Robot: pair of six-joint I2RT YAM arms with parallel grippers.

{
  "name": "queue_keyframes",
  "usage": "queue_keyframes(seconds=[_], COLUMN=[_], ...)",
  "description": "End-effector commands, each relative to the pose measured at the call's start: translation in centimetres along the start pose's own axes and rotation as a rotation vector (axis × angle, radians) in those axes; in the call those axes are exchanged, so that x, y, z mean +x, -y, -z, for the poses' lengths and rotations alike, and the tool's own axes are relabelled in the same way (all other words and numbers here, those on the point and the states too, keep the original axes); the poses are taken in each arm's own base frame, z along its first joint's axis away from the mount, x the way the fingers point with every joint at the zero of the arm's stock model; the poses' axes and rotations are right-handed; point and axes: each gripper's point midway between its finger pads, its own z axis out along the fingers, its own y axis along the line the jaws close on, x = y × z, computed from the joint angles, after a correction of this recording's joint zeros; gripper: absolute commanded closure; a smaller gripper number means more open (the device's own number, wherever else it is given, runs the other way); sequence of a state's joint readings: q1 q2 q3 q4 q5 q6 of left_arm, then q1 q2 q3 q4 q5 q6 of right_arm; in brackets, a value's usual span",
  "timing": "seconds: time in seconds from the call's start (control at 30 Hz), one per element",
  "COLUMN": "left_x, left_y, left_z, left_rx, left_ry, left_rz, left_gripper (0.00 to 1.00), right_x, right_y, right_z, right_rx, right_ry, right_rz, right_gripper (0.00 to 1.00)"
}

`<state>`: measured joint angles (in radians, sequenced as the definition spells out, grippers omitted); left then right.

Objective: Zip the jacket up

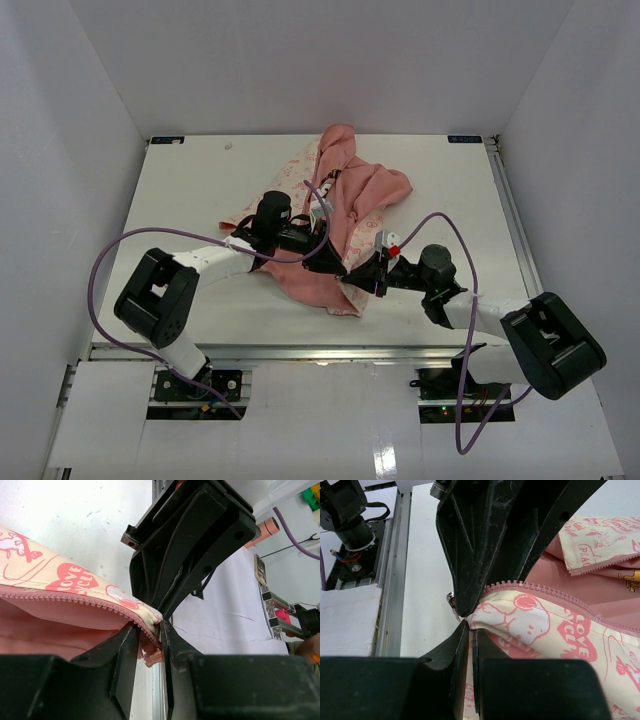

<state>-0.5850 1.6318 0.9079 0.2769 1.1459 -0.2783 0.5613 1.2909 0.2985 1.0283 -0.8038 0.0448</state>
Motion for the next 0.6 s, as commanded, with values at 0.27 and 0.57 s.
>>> queue_keyframes(seconds=[0.27,0.57], left_x=[1.2,0.7], left_y=[-0.2,0.9], left_z=[0.3,0.8], left_rx=[-0.011,0.057], left_ry=[-0.003,0.010], left_rz=[-0.015,-0.021], left_gripper=[0.95,1.00], right_x=[-3.4,-3.5], right_y=[0.5,0.5], right_z=[-0.7,0.0], right_rx=[-0.005,0.035], right_ry=[0.098,0.099], right_rz=[0.070,0.100], right_gripper=[0.91,0.56])
